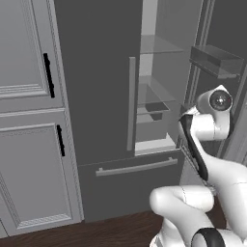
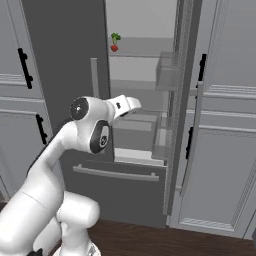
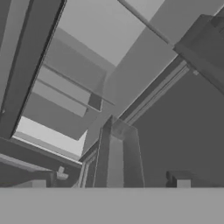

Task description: Take the strawberry from the fridge and place it on top of the pancake, located on the dining counter.

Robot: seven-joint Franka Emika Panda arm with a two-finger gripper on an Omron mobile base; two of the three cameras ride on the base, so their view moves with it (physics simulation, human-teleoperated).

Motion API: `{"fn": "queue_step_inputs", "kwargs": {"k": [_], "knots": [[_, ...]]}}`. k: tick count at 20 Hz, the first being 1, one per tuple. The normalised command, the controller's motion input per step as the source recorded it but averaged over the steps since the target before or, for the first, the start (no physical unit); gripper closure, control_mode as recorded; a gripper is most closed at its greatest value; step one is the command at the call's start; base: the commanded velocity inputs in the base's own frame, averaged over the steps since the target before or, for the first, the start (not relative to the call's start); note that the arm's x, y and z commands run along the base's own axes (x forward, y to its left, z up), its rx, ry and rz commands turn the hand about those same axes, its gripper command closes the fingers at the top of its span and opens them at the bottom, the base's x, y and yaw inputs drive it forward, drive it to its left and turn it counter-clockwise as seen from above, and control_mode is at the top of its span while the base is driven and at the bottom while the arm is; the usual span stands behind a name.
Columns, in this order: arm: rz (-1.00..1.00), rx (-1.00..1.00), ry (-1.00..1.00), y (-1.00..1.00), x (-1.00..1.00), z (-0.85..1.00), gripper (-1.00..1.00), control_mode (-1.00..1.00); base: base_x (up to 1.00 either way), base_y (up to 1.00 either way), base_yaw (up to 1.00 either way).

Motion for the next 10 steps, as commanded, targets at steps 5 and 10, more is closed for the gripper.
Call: {"fn": "queue_step_inputs", "kwargs": {"k": [5,10], "knots": [[0.00,0.12,-0.04,1.00,0.00,0.00,-1.00,-1.00,0.00,0.00,0.00],[0.00,0.12,0.00,0.98,0.00,0.00,-1.00,-1.00,0.00,0.00,0.00]]}}
